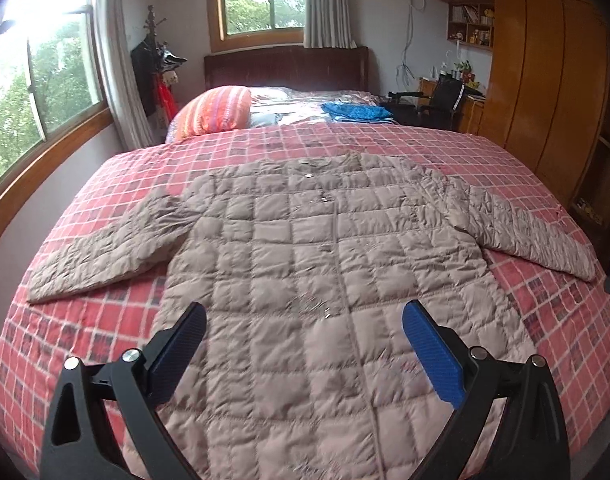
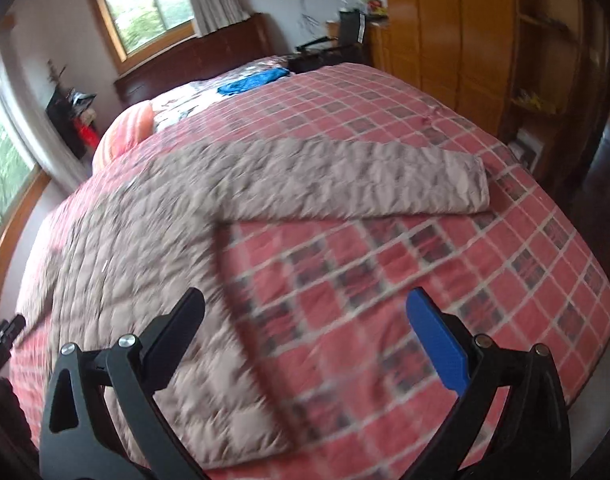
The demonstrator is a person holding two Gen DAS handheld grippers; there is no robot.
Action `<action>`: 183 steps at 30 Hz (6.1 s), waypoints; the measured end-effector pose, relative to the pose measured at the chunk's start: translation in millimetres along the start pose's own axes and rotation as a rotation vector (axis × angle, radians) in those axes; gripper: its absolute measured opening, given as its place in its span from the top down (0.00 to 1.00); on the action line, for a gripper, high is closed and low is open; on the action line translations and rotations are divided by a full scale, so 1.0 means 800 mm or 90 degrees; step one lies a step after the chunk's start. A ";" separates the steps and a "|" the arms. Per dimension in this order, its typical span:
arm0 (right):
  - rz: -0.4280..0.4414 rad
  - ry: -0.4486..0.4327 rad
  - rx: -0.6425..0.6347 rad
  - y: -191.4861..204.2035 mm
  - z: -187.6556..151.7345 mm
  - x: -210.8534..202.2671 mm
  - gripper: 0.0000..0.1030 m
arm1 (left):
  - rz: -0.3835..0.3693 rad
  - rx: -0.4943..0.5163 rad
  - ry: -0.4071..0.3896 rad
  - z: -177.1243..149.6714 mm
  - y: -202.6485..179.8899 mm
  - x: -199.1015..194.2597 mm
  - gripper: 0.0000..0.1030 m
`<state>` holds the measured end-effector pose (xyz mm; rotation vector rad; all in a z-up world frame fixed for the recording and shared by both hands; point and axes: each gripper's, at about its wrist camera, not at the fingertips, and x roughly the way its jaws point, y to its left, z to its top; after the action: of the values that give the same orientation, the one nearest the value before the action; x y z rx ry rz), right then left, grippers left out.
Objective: Fold large clothes
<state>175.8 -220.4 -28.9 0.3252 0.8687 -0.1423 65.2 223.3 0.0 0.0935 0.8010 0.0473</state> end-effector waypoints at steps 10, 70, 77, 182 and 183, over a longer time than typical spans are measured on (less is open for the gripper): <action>-0.073 0.076 0.122 -0.180 0.113 0.133 0.03 | -0.112 -0.014 0.170 0.106 -0.094 0.187 0.18; 0.299 0.102 -0.092 0.058 0.126 0.153 0.58 | -0.251 -0.106 0.281 0.113 -0.111 0.317 0.81; 0.058 0.052 0.063 -0.040 0.132 0.166 0.59 | -0.372 -0.043 0.290 0.112 -0.218 0.274 0.75; 0.236 0.215 -0.176 0.270 0.157 0.262 0.69 | -0.048 -0.148 0.106 0.082 0.133 0.255 0.73; 0.226 0.219 -0.184 0.269 0.146 0.258 0.69 | -0.050 -0.146 0.108 0.079 0.133 0.253 0.73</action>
<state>447.4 -55.2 -69.2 0.2299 1.1407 0.3762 250.4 340.9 -90.4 -0.1604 0.9622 0.0736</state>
